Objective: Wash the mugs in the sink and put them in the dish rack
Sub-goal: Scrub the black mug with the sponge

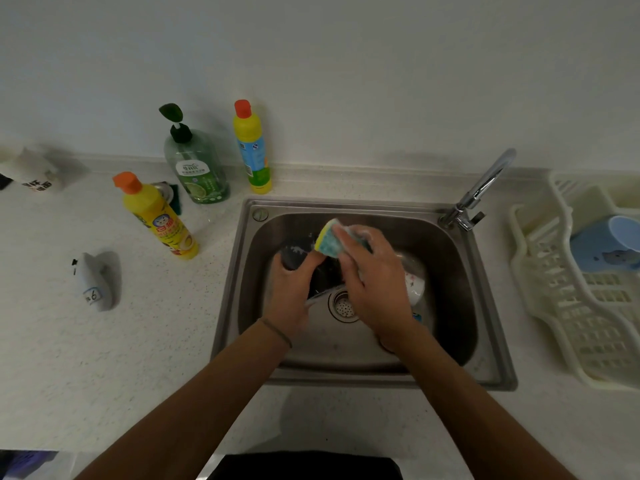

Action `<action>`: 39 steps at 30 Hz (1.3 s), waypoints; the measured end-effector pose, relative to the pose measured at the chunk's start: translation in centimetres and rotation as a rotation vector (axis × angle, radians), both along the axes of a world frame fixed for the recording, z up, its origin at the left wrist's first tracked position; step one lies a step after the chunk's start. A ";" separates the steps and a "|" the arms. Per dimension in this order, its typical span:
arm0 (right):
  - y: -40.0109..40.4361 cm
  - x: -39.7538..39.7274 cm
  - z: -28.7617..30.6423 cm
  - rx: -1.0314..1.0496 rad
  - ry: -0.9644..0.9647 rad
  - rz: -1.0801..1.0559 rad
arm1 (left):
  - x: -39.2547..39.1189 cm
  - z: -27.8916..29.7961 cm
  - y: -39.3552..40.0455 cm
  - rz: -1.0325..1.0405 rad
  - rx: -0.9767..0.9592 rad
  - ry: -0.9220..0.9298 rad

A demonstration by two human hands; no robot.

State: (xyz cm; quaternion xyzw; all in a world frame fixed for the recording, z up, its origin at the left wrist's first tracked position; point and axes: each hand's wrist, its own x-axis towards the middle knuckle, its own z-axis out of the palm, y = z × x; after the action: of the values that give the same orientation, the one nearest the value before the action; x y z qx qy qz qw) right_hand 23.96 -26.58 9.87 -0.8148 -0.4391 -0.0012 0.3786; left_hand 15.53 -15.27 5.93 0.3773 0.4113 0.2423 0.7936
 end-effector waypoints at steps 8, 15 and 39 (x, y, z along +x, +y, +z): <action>-1.2 1.2 0.2 -0.044 0.094 0.022 | -1.2 0.8 1.5 -0.034 0.437 0.114; -1.0 1.4 0.6 -0.089 0.050 0.041 | -1.8 0.5 2.3 -0.143 0.699 0.161; -0.5 0.3 0.3 0.147 -0.019 -0.018 | 1.3 2.3 2.3 -0.111 0.165 0.079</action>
State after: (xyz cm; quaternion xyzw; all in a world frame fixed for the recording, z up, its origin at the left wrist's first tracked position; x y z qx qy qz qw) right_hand 24.28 -27.06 10.19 -0.7886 -0.4341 -0.0445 0.4331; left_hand 16.82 -12.99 8.27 0.4729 0.3994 0.2161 0.7550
